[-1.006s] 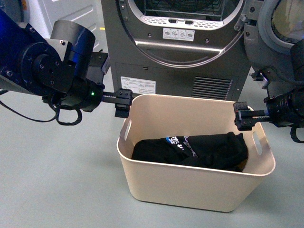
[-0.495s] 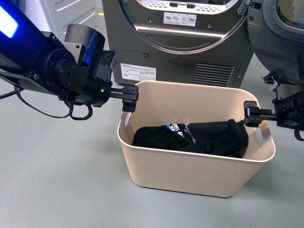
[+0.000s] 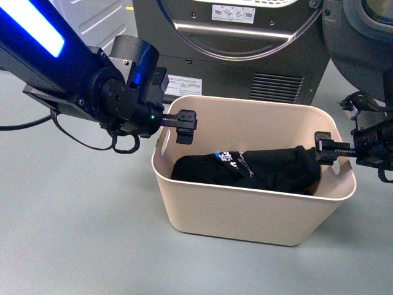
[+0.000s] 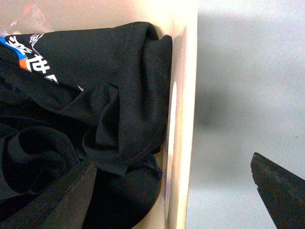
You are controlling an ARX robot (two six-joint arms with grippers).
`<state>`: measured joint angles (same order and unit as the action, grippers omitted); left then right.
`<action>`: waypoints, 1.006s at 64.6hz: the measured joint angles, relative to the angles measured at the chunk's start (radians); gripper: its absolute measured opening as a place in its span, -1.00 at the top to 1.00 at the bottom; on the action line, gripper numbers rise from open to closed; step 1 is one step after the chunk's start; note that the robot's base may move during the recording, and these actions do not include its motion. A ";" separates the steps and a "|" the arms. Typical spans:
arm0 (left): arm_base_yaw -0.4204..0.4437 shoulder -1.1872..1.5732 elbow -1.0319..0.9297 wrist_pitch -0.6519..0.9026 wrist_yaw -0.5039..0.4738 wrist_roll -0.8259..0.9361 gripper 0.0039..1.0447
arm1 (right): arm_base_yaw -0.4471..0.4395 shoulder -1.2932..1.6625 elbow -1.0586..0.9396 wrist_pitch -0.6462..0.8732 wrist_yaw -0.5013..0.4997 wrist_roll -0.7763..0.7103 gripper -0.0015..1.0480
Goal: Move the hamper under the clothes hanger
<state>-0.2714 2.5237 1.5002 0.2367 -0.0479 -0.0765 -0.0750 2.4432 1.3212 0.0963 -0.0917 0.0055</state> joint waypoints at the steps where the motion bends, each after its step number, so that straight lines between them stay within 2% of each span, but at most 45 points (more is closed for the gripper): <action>1: 0.000 0.002 0.001 -0.001 0.000 -0.002 -0.88 | 0.000 0.000 0.000 0.000 0.000 0.000 -0.85; 65: -0.003 0.111 0.091 -0.029 0.003 -0.029 -0.88 | 0.027 0.078 0.059 -0.010 0.015 -0.001 -0.85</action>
<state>-0.2749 2.6347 1.5913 0.2081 -0.0452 -0.1055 -0.0479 2.5210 1.3804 0.0860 -0.0769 0.0048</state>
